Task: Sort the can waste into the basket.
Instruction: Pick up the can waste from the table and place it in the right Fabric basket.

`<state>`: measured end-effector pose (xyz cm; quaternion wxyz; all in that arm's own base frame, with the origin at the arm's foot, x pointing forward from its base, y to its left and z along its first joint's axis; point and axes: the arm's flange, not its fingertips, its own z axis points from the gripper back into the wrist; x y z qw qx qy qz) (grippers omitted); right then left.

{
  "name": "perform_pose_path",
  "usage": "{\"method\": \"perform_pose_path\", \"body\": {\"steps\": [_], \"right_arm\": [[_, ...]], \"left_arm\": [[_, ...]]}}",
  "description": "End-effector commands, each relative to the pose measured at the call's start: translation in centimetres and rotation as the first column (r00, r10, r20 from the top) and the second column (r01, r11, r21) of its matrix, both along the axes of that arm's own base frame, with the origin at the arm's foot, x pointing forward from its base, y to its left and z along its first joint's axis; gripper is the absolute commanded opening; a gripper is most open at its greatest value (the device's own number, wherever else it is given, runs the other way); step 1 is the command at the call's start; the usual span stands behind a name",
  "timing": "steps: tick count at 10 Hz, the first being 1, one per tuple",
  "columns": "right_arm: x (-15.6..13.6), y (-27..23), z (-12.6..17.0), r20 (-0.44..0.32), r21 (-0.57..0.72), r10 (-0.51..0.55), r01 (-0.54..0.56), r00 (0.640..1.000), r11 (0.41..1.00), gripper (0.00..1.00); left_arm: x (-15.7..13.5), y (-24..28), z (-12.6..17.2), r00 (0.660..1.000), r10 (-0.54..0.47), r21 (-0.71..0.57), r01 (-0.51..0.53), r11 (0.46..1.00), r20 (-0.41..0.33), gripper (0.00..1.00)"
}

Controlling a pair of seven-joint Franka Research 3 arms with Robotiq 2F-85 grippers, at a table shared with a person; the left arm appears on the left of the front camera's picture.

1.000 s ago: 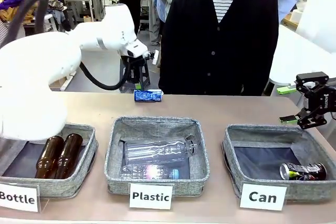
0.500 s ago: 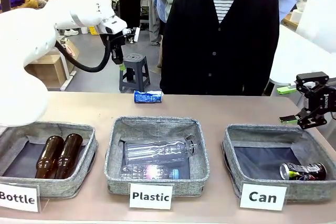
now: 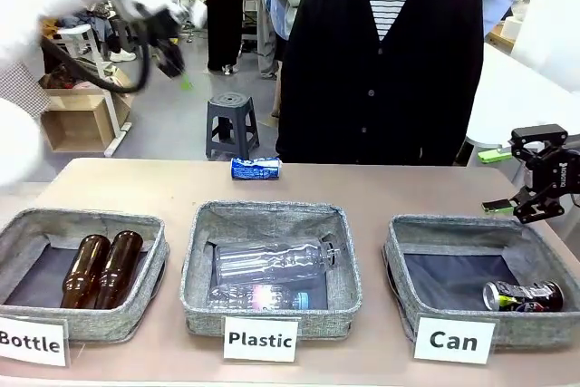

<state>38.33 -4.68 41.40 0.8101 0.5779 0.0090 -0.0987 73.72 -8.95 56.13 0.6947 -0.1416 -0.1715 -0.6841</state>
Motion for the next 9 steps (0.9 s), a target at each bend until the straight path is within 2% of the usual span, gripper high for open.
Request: {"method": "perform_pose_path", "body": {"steps": [1, 2, 3, 4, 5, 7, 8, 9], "right_arm": [[0.0, 0.1, 0.1, 0.008, -0.003, 0.001, -0.001, 1.000, 1.000, 1.00], [0.0, 0.1, 0.1, 0.008, -0.003, 0.001, -0.001, 1.000, 1.000, 1.00], [0.0, 0.1, 0.1, 0.008, -0.003, 0.001, -0.001, 1.000, 1.000, 1.00], [0.0, 0.1, 0.1, 0.008, -0.003, 0.001, -0.001, 1.000, 1.000, 1.00], [0.0, 0.1, 0.1, 0.008, -0.003, 0.001, -0.001, 1.000, 1.000, 1.00], [0.0, 0.1, 0.1, 0.008, -0.003, 0.001, -0.001, 1.000, 1.000, 1.00], [0.0, 0.1, 0.1, 0.008, -0.003, 0.001, -0.001, 1.000, 1.000, 1.00], [0.0, 0.1, 0.1, 0.008, -0.003, 0.001, -0.001, 1.000, 1.000, 1.00]], "left_arm": [[-9.5, 9.7, 0.7, 0.976, -0.058, -0.213, 0.012, 0.977, -0.212, 0.58], [-11.3, 11.8, 0.5, 0.945, -0.114, -0.296, 0.020, 0.955, -0.305, 1.00], [-14.4, 11.8, -0.4, 0.934, -0.139, -0.284, 0.042, 0.958, -0.330, 0.62], [-18.0, 10.7, -1.4, 0.935, -0.149, -0.235, 0.073, 0.969, -0.321, 1.00], [-21.8, 9.8, -2.3, 0.952, -0.109, -0.187, 0.056, 0.981, -0.285, 1.00], [-28.5, 8.9, -2.9, 0.967, 0.076, -0.146, -0.114, 0.983, -0.242, 1.00], [-31.8, 6.8, -4.1, 0.949, 0.193, -0.031, -0.207, 0.978, -0.250, 1.00], [-32.6, 4.5, -5.9, 0.887, 0.273, 0.201, -0.210, 0.957, -0.372, 1.00]]}}
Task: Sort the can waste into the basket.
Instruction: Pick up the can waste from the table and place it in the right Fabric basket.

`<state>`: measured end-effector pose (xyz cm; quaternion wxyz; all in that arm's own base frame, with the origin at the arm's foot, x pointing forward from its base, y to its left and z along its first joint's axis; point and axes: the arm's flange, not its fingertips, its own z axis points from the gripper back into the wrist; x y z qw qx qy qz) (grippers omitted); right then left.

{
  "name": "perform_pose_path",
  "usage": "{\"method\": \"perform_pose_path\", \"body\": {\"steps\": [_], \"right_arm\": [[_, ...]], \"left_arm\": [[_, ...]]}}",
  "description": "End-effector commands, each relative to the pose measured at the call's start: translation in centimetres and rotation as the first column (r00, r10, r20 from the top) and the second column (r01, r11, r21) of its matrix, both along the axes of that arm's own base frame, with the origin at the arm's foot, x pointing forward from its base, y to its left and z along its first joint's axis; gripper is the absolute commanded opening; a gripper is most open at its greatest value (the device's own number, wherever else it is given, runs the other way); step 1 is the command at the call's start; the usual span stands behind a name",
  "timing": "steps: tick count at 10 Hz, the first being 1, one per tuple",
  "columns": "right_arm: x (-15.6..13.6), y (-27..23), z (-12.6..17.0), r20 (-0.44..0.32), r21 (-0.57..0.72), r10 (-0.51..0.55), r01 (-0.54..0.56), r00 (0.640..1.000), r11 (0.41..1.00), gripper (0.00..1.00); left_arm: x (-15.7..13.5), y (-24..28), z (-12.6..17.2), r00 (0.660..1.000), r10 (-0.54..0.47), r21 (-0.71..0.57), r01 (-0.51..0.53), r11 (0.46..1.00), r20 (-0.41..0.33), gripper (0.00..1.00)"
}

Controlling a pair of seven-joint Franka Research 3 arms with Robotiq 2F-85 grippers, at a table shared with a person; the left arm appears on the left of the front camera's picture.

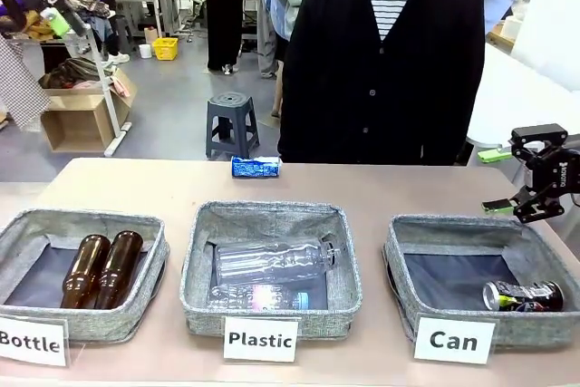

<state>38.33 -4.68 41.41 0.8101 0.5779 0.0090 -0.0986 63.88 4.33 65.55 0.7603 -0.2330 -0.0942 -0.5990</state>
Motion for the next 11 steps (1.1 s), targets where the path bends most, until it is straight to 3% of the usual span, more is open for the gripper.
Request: {"method": "perform_pose_path", "body": {"steps": [1, 2, 3, 4, 6, 8, 10, 11], "right_arm": [[0.0, 0.1, 0.1, 0.008, -0.003, 0.001, -0.001, 1.000, 1.000, 1.00], [0.0, 0.1, 0.1, 0.008, -0.003, 0.001, -0.001, 1.000, 1.000, 1.00], [0.0, 0.1, 0.1, 0.008, -0.003, 0.001, -0.001, 1.000, 1.000, 1.00], [0.0, 0.1, 0.1, 0.008, -0.003, 0.001, -0.001, 1.000, 1.000, 1.00], [0.0, 0.1, 0.1, 0.008, -0.003, 0.001, -0.001, 1.000, 1.000, 1.00], [0.0, 0.1, 0.1, 0.008, -0.003, 0.001, -0.001, 1.000, 1.000, 1.00], [0.0, 0.1, 0.1, 0.008, -0.003, 0.001, -0.001, 1.000, 1.000, 1.00], [0.0, 0.1, 0.1, 0.008, -0.003, 0.001, -0.001, 1.000, 1.000, 1.00]], "left_arm": [[-23.0, -10.1, -16.6, 0.959, 0.036, 0.327, 0.060, 0.943, -0.281, 1.00], [-23.1, -10.6, -17.3, 0.908, 0.044, 0.437, 0.159, 0.885, -0.418, 1.00], [-23.2, -10.8, -17.3, 0.864, 0.073, 0.504, 0.221, 0.835, -0.498, 1.00], [-23.7, -10.6, -16.6, 0.878, 0.043, 0.500, 0.230, 0.835, -0.476, 1.00], [-22.9, -9.2, -15.8, 0.918, 0.033, 0.419, 0.148, 0.896, -0.394, 1.00], [-21.1, -7.9, -15.3, 0.964, 0.038, 0.276, 0.037, 0.961, -0.264, 1.00], [-20.0, -8.6, -14.3, 1.000, -0.014, 0.181, 0.011, 0.983, 0.015, 1.00], [-20.3, -8.2, -14.5, 0.961, 0.074, 0.281, 0.004, 0.960, -0.267, 1.00]]}}
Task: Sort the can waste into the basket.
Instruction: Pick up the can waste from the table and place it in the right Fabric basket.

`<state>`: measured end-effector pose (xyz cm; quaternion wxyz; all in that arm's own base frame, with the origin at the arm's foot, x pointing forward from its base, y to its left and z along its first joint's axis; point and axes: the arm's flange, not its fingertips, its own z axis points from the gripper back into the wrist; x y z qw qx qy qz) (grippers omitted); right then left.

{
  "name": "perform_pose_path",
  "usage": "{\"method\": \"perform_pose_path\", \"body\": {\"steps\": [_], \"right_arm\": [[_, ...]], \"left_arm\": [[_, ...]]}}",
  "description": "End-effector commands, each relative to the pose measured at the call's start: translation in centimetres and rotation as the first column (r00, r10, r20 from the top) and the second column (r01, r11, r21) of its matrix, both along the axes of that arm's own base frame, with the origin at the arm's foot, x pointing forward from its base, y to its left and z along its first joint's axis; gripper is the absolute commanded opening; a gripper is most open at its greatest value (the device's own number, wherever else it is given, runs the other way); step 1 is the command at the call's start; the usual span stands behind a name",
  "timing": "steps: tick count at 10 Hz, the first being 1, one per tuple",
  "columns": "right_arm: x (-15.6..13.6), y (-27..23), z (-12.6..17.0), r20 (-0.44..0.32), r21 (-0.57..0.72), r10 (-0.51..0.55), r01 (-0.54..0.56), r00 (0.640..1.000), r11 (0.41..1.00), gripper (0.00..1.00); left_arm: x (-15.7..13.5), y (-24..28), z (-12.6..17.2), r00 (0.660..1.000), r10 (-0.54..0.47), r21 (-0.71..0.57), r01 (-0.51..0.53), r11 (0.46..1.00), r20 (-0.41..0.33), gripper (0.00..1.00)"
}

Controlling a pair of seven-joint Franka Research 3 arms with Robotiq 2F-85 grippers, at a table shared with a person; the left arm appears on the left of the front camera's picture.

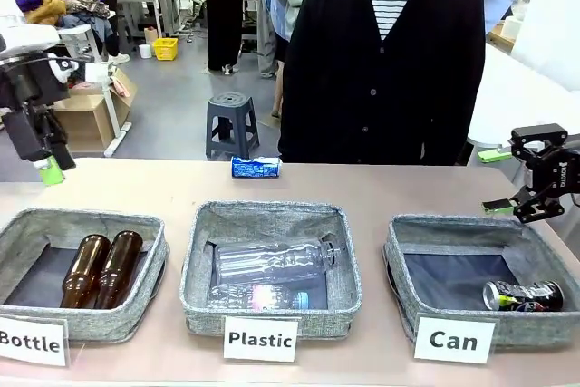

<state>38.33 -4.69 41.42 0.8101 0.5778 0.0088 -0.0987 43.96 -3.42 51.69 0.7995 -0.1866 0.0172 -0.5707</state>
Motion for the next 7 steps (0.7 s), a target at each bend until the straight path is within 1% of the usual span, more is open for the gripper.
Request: {"method": "perform_pose_path", "body": {"steps": [1, 2, 3, 4, 5, 6, 7], "right_arm": [[0.0, 0.1, 0.1, 0.008, -0.003, 0.001, -0.001, 1.000, 1.000, 1.00], [0.0, 0.1, 0.1, 0.008, -0.003, 0.001, -0.001, 1.000, 1.000, 1.00], [0.0, 0.1, 0.1, 0.008, -0.003, 0.001, -0.001, 1.000, 1.000, 1.00], [0.0, 0.1, 0.1, 0.008, -0.003, 0.001, -0.001, 1.000, 1.000, 1.00], [0.0, 0.1, 0.1, 0.008, -0.003, 0.001, -0.001, 1.000, 1.000, 1.00], [0.0, 0.1, 0.1, 0.008, -0.003, 0.001, -0.001, 1.000, 1.000, 1.00], [0.0, 0.1, 0.1, 0.008, -0.003, 0.001, -0.001, 1.000, 1.000, 1.00]], "left_arm": [[0.2, 0.1, -0.1, 1.000, 0.002, 0.003, -0.002, 1.000, -0.007, 1.00], [2.7, -1.3, 0.5, 0.996, -0.002, -0.031, 0.005, 1.000, 0.089, 1.00], [5.8, -3.7, 1.2, 0.973, -0.053, -0.078, 0.072, 0.994, 0.225, 1.00], [8.7, -6.9, 2.2, 0.911, -0.029, -0.132, 0.091, 0.987, 0.411, 1.00], [11.3, -11.3, 2.9, 0.826, -0.016, -0.136, 0.112, 0.984, 0.563, 1.00], [13.4, -15.3, 3.0, 0.810, -0.083, -0.100, 0.173, 0.980, 0.581, 1.00], [15.7, -18.9, 2.6, 0.804, -0.176, -0.043, 0.242, 0.969, 0.568, 1.00]]}}
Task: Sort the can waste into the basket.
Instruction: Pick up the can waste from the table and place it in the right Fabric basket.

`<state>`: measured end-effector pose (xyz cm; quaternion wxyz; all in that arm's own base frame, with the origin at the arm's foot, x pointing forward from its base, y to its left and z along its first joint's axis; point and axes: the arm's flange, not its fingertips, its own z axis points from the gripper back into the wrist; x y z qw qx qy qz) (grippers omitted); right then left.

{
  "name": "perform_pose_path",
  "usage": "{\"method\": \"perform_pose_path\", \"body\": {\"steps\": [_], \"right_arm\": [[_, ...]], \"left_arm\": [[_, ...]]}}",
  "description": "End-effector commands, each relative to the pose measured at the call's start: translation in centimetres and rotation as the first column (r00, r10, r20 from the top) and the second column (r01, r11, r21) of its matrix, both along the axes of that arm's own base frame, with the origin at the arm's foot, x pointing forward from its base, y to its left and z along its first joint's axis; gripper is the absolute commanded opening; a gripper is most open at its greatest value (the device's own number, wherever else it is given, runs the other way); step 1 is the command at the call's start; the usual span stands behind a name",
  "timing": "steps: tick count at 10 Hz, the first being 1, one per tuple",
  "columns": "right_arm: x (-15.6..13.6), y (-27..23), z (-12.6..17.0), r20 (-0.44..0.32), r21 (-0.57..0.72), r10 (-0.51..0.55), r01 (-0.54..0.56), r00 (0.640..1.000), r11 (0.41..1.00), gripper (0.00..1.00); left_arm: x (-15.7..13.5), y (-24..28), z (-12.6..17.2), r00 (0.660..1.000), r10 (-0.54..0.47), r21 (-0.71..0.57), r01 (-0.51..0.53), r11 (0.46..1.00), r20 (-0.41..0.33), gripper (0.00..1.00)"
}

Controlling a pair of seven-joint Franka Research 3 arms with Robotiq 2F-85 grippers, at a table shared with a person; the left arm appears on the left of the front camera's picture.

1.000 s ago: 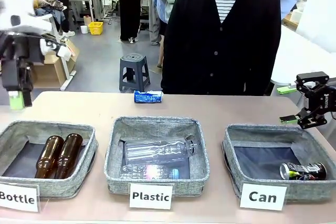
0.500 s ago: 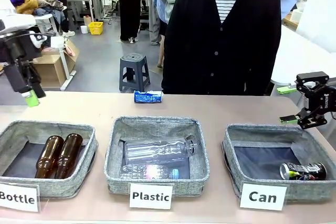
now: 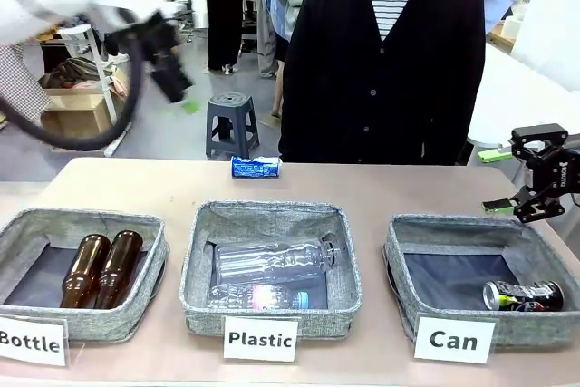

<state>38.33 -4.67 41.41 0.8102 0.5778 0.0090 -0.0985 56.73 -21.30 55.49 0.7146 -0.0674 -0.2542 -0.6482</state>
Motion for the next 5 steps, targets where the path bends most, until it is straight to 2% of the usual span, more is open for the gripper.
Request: {"method": "perform_pose_path", "body": {"steps": [1, 2, 3, 5], "right_arm": [[0.0, 0.1, 0.1, 0.008, -0.002, 0.001, -0.001, 1.000, 1.000, 1.00], [0.0, 0.1, 0.1, 0.008, -0.002, 0.001, -0.001, 1.000, 1.000, 1.00], [0.0, 0.1, 0.1, 0.008, -0.002, 0.001, -0.001, 1.000, 1.000, 1.00], [0.0, 0.1, 0.1, 0.008, -0.002, 0.001, -0.001, 1.000, 1.000, 1.00]], "left_arm": [[5.1, -4.0, -2.2, 0.997, -0.068, 0.117, 0.063, 0.991, 0.043, 1.00], [7.6, -6.3, -3.6, 0.996, -0.049, 0.161, 0.036, 0.986, 0.078, 1.00], [10.2, -8.1, -5.5, 0.997, -0.048, 0.201, 0.035, 0.979, 0.060, 1.00], [12.9, -9.9, -9.0, 0.999, -0.038, 0.258, 0.030, 0.966, 0.027, 1.00]]}}
